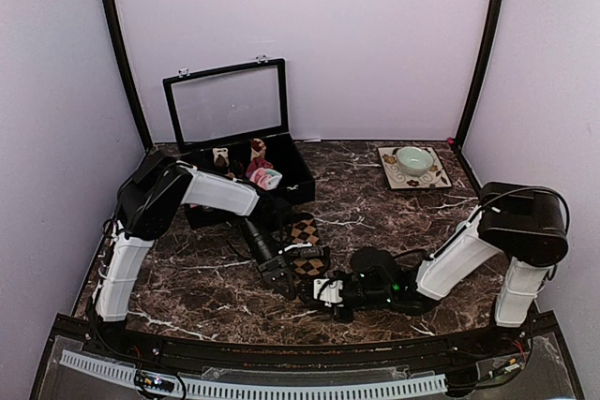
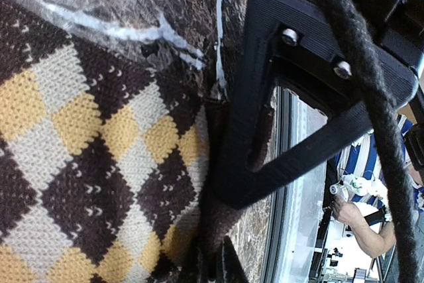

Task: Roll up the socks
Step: Roll the sock at the center of the board.

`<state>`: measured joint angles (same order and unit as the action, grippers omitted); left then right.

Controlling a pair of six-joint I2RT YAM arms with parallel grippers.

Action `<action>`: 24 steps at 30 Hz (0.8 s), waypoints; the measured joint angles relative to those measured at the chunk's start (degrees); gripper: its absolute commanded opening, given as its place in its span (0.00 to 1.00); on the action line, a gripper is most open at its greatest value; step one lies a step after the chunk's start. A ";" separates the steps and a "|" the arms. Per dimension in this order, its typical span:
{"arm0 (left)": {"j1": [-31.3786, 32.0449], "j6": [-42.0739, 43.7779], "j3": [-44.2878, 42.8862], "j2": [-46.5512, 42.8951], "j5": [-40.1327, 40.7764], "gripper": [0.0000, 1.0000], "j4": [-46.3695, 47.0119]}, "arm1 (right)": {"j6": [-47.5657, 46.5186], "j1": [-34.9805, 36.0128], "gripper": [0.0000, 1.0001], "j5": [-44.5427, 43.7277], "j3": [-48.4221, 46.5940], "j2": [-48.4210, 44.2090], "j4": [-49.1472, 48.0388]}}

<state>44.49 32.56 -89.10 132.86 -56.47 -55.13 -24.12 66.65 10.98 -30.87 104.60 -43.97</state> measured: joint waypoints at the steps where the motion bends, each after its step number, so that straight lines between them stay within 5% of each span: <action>1: -0.02 0.00 0.00 0.02 0.00 0.04 -0.04 | -0.02 -0.15 0.17 0.00 0.00 0.15 -0.11; 5: -0.04 0.39 -0.02 0.04 0.02 0.18 -0.28 | 0.83 -1.03 0.00 0.22 -0.57 0.59 -0.07; 11: -0.31 1.16 0.31 -0.79 -0.55 0.37 -1.64 | 2.10 -2.32 0.00 3.06 -2.43 1.27 1.88; 24: -1.73 1.84 16.72 -18.91 17.00 0.41 14.25 | 16.61 -5.53 0.00 9.94 -4.83 1.33 7.67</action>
<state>42.76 34.39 -72.38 113.95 -39.46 -40.88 -7.51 61.12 20.93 -35.70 105.93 -36.29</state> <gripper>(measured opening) 0.411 0.023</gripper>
